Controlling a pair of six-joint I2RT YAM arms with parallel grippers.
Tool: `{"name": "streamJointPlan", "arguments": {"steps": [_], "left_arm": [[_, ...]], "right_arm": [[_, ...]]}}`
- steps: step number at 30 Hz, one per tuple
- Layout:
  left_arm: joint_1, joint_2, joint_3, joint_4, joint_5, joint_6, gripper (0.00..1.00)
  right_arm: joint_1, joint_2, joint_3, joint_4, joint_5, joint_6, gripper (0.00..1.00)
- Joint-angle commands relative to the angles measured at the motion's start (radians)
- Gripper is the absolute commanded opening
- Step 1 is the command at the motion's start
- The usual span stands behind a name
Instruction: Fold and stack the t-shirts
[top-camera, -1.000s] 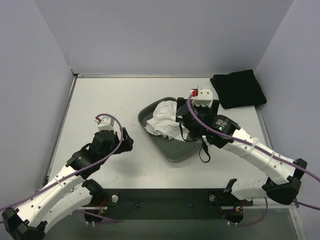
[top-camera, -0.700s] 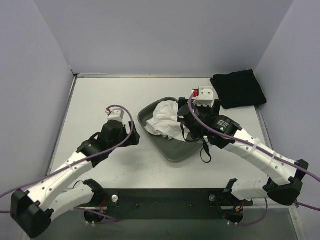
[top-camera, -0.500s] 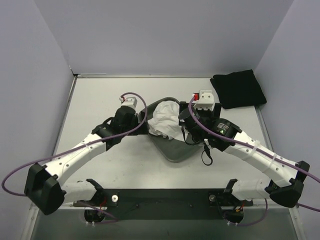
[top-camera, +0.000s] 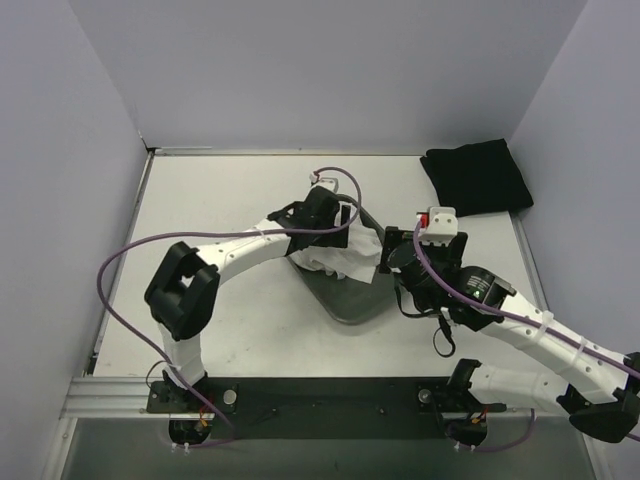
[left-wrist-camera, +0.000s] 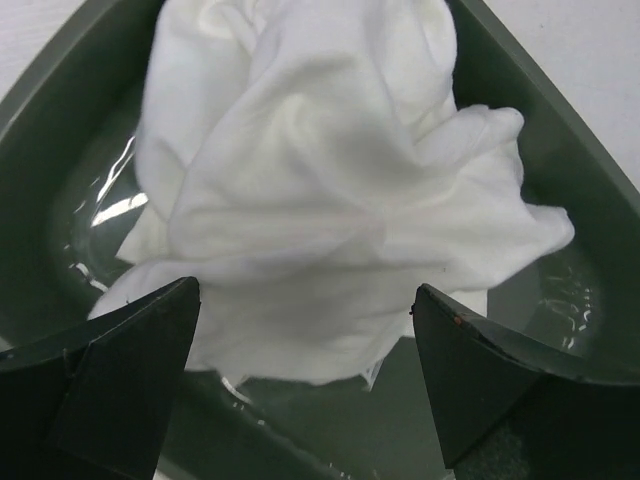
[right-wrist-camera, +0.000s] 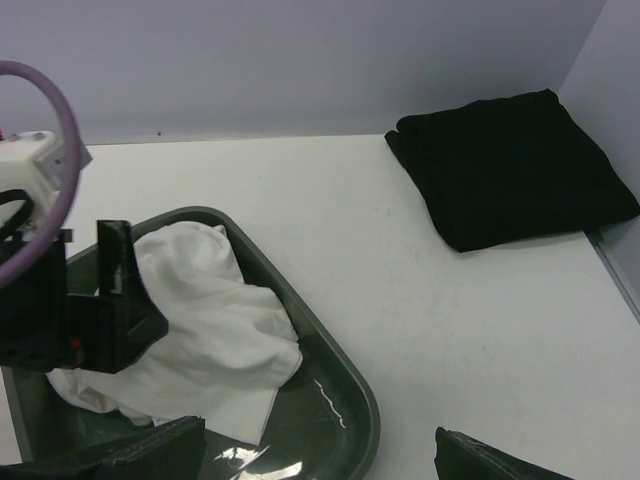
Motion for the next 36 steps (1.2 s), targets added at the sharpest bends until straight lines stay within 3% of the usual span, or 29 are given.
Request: {"name": "streamJointPlan", "arguments": {"steps": [1,7,11,14,17,18,25,36], "left_arm": [[-0.032,0.098,0.122,-0.001,-0.085,0.028,0.97],[-0.055,0.210,0.210,-0.049,-0.168,0.039,0.98],[-0.047,0.291,0.237,-0.064,-0.119,0.024,0.97],[-0.047,0.336,0.280,-0.101,-0.116,0.005,0.84],[-0.046,0.346,0.291,-0.106,-0.096,-0.007,0.45],[-0.046,0.348,0.296,-0.110,-0.093,-0.016,0.00],[-0.052,0.253,0.288,-0.123,-0.113,-0.004,0.00],[-0.059,-0.186,0.314,-0.193,-0.093,0.051,0.00]], "right_arm": [[0.008,-0.079,-0.048,-0.009,0.007,0.012,1.00],[0.005,-0.142,-0.094,-0.009,-0.007,0.014,1.00],[0.007,-0.169,-0.107,-0.014,-0.015,0.014,1.00],[0.007,-0.189,-0.113,-0.017,-0.016,0.014,1.00],[0.007,-0.205,-0.117,-0.028,-0.019,0.015,1.00],[0.007,-0.209,-0.119,-0.029,-0.019,0.017,1.00],[0.005,-0.225,-0.131,-0.084,-0.035,0.037,1.00],[-0.045,-0.139,-0.265,-0.124,-0.130,0.160,1.00]]}}
